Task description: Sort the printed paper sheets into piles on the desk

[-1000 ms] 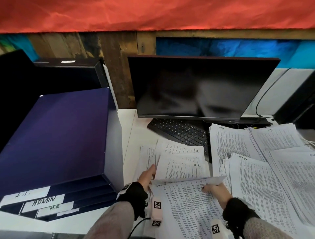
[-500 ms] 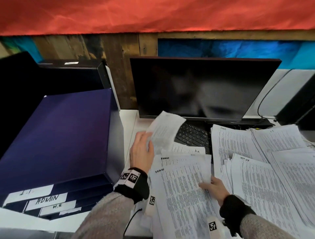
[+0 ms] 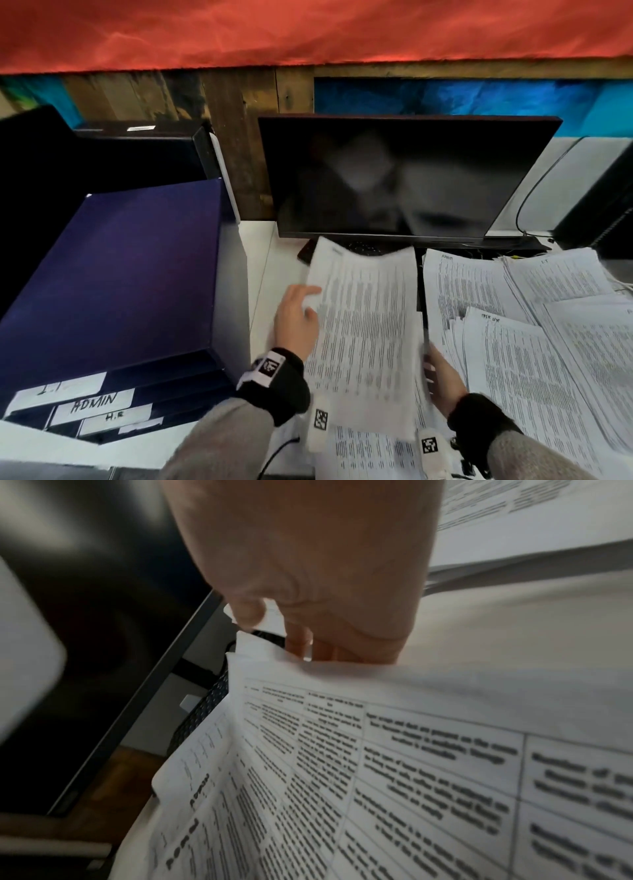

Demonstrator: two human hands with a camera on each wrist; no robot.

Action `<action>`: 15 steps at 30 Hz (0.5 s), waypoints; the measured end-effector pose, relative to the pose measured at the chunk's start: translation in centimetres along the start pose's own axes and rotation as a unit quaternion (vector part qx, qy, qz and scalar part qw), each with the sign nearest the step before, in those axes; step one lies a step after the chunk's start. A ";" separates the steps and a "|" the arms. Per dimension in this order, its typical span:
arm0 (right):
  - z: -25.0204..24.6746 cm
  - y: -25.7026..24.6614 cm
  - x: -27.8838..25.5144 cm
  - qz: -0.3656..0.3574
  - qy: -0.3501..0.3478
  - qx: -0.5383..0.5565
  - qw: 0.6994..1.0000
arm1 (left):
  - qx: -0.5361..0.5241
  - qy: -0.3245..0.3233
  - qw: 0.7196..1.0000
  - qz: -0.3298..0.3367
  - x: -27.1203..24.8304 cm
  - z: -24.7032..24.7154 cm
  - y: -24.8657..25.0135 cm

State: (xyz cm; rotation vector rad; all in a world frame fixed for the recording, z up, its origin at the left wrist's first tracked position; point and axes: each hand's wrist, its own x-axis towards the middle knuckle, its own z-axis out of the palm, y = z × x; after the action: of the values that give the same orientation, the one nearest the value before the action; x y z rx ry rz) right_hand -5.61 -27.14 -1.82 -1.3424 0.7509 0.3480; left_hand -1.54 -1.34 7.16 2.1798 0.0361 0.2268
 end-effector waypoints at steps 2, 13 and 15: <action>-0.1 -0.9 -0.9 0.029 -0.007 0.017 0.999 | 0.030 -0.047 0.998 -0.037 -1.6 2.2 -2.0; 0.7 1.4 1.3 -0.088 0.061 -0.263 0.959 | 0.040 -0.093 0.970 -0.222 -2.2 5.6 -7.7; 0.8 1.4 0.9 -0.118 0.084 -0.308 0.940 | 0.049 -0.083 0.961 -0.259 -1.1 5.5 -8.7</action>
State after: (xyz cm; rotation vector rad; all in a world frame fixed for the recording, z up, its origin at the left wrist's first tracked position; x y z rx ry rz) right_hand -5.60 -26.29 -3.40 -2.0555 0.6316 0.2882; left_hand -1.13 -0.81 -3.15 2.1949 0.5257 -0.2623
